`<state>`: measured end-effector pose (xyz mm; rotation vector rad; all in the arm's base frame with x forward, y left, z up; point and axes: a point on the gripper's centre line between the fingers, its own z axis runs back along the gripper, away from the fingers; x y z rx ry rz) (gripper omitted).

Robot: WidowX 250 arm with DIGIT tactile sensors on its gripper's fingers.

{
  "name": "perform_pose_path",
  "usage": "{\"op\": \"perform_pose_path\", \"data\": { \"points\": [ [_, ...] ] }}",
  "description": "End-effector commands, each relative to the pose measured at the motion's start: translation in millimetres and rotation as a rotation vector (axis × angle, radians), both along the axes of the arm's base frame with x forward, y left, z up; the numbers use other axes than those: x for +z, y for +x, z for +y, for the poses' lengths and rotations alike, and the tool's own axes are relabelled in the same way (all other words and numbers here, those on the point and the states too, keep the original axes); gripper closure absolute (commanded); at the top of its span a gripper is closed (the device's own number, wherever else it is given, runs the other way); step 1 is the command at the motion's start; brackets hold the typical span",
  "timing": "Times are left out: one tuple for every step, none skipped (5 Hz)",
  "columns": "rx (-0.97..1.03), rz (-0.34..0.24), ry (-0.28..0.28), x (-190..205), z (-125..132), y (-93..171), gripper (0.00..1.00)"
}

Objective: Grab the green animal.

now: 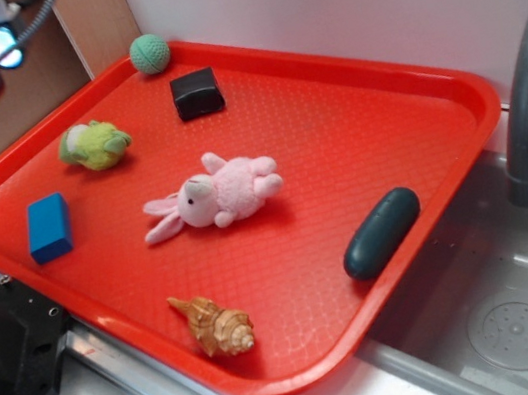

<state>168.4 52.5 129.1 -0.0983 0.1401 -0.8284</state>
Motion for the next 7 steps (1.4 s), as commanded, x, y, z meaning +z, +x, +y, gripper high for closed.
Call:
{"op": "perform_pose_path", "data": {
  "points": [
    [-0.255, -0.142, 0.096, -26.6, 44.6, 25.5, 0.0],
    [-0.241, -0.143, 0.119, -54.5, 54.8, 32.5, 0.0],
    [-0.24, -0.119, 0.07, -81.4, 35.6, -0.8, 0.0],
    [-0.183, -0.122, 0.063, -99.9, 28.3, 0.9, 0.0],
    [-0.167, -0.06, 0.067, -112.7, 26.9, 9.9, 0.0],
    [-0.167, -0.06, 0.067, -112.7, 26.9, 9.9, 0.0],
    [-0.167, -0.06, 0.067, -112.7, 26.9, 9.9, 0.0]
  ]
}}
